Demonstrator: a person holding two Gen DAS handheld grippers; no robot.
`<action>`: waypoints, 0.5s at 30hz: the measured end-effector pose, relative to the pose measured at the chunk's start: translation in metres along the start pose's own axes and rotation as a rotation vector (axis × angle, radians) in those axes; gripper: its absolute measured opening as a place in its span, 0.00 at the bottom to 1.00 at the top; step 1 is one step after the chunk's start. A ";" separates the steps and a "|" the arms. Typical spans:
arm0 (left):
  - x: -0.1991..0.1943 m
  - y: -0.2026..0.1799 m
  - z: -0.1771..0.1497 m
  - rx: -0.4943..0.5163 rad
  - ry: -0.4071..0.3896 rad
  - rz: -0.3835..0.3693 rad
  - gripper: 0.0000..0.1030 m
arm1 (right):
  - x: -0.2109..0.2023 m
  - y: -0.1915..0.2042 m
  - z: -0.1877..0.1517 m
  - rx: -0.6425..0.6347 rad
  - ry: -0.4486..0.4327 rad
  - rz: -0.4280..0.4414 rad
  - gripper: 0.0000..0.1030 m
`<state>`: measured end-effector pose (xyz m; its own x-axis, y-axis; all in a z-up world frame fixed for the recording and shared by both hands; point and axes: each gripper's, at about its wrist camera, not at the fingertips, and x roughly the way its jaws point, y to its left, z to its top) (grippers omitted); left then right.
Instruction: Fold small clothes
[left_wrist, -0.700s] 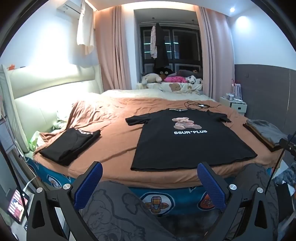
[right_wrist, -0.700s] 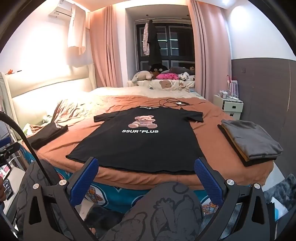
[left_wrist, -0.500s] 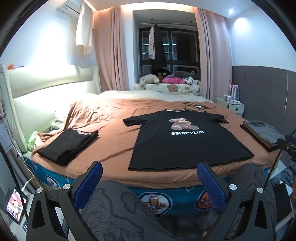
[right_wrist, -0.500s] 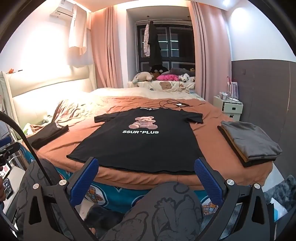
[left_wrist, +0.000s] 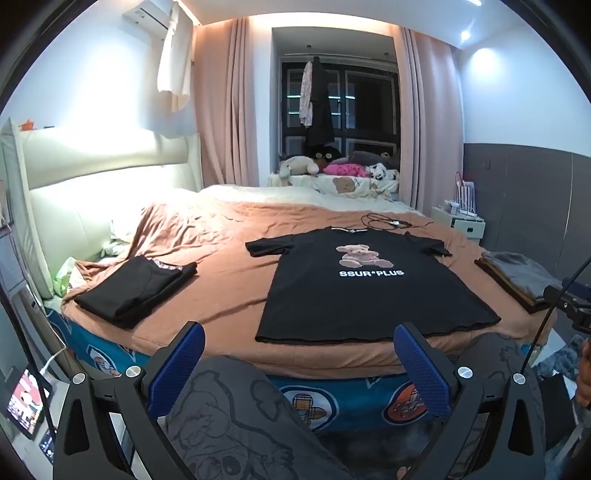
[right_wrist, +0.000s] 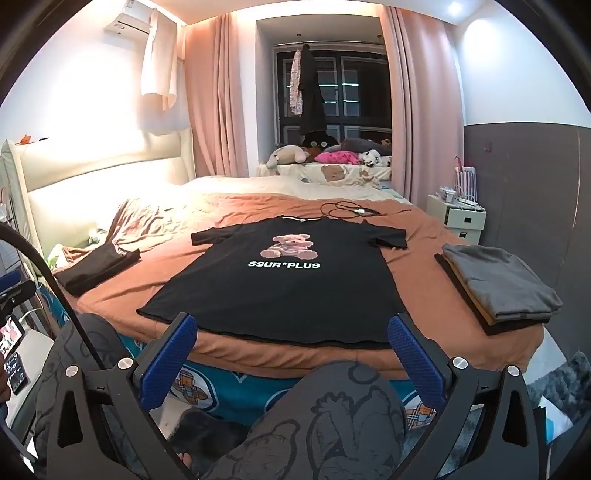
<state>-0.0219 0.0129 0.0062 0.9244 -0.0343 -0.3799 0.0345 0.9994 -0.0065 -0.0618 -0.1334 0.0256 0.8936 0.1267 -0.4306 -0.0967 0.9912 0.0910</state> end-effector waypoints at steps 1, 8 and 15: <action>-0.001 0.000 0.000 0.000 -0.002 0.001 1.00 | 0.000 0.000 0.000 -0.002 0.000 -0.001 1.00; -0.004 0.001 0.000 0.004 -0.015 0.002 1.00 | 0.000 0.000 -0.002 -0.013 -0.013 -0.013 1.00; -0.009 0.003 -0.002 0.001 -0.028 -0.007 1.00 | -0.004 -0.001 -0.003 -0.014 -0.019 -0.011 1.00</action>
<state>-0.0311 0.0165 0.0076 0.9344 -0.0413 -0.3538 0.0413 0.9991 -0.0077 -0.0668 -0.1347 0.0247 0.9026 0.1155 -0.4146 -0.0931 0.9929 0.0740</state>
